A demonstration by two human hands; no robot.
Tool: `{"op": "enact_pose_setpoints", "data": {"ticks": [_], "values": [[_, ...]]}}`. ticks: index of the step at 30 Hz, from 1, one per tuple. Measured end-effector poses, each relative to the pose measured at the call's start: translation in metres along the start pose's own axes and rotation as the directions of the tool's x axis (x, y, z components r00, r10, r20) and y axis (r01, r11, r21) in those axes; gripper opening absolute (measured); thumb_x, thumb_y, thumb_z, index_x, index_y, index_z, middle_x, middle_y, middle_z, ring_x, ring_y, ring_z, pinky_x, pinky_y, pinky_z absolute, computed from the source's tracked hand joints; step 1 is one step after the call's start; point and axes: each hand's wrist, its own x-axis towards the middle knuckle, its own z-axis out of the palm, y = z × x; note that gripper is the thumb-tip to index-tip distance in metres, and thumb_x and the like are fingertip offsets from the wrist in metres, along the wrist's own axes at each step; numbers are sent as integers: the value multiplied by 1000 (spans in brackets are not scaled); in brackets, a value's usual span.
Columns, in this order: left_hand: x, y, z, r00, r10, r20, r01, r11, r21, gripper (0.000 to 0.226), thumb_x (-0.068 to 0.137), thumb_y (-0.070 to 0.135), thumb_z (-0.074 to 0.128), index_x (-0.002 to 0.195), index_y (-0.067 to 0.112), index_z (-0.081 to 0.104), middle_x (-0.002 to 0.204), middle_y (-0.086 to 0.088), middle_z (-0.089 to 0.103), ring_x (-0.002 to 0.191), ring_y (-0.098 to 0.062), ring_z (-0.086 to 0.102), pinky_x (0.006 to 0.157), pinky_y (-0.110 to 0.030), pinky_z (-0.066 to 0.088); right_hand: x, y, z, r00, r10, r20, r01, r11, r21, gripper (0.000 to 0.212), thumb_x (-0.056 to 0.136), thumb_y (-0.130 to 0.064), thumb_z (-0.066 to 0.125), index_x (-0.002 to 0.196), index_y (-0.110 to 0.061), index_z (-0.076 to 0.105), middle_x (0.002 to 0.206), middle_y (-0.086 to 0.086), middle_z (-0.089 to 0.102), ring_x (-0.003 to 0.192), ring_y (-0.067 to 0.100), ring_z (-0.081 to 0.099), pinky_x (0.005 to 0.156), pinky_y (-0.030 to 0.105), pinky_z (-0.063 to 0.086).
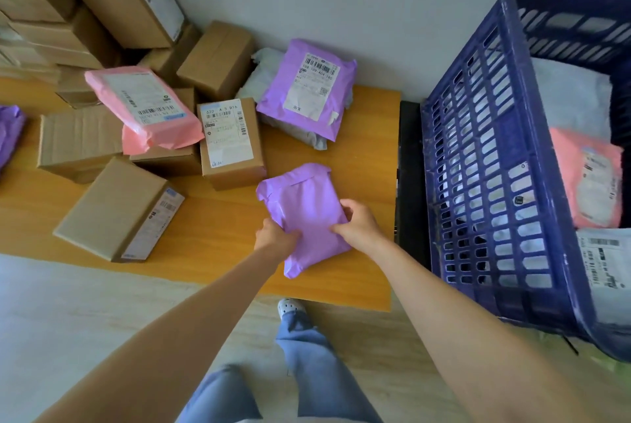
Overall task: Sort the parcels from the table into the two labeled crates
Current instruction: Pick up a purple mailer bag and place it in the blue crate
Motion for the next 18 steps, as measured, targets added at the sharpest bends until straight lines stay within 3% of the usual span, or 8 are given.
{"op": "enact_pose_setpoints", "data": {"ticks": [4, 6, 9, 13, 18], "values": [[-1, -9, -3, 997, -15, 73, 27, 984, -177, 40, 85, 19, 70, 116, 0, 53, 107, -14, 60, 103, -32, 61, 85, -41, 54, -20, 0, 7, 998, 53, -43, -48, 992, 113, 49, 80, 5, 67, 126, -5, 57, 121, 9, 63, 110, 20, 58, 90, 28, 47], [-3, -16, -7, 995, -10, 101, 33, 972, -234, 22, 84, 17, 71, 97, 9, 54, 92, -8, 60, 88, -25, 61, 73, -36, 54, -31, 0, 11, 995, 74, -63, -62, 983, 172, 52, 80, 9, 67, 129, -3, 54, 124, 10, 61, 112, 18, 56, 88, 23, 45], [-9, -25, -14, 989, 13, 146, 32, 952, -303, 23, 84, 13, 73, 82, 15, 50, 79, -1, 57, 74, -18, 58, 57, -29, 52, -50, -1, 18, 990, 93, -109, -66, 972, 228, 55, 79, 10, 68, 131, -2, 53, 119, 8, 60, 107, 14, 54, 84, 22, 43], [-19, -30, -31, 985, 97, 140, -48, 947, -318, 26, 82, 9, 71, 78, 14, 46, 85, -10, 55, 79, -25, 54, 81, -46, 54, -79, -5, 27, 981, 100, -164, -44, 948, 315, 47, 80, 11, 66, 124, -5, 57, 117, 10, 65, 102, 21, 60, 81, 28, 48], [-45, -36, -72, 954, 264, 141, -203, 917, -344, 11, 86, 9, 61, 82, 16, 54, 89, -8, 57, 78, -26, 54, 79, -42, 54, -119, -25, 40, 968, 114, -222, -14, 914, 406, 46, 82, 6, 66, 125, -9, 56, 114, 5, 64, 107, 24, 62, 86, 35, 52]]}}
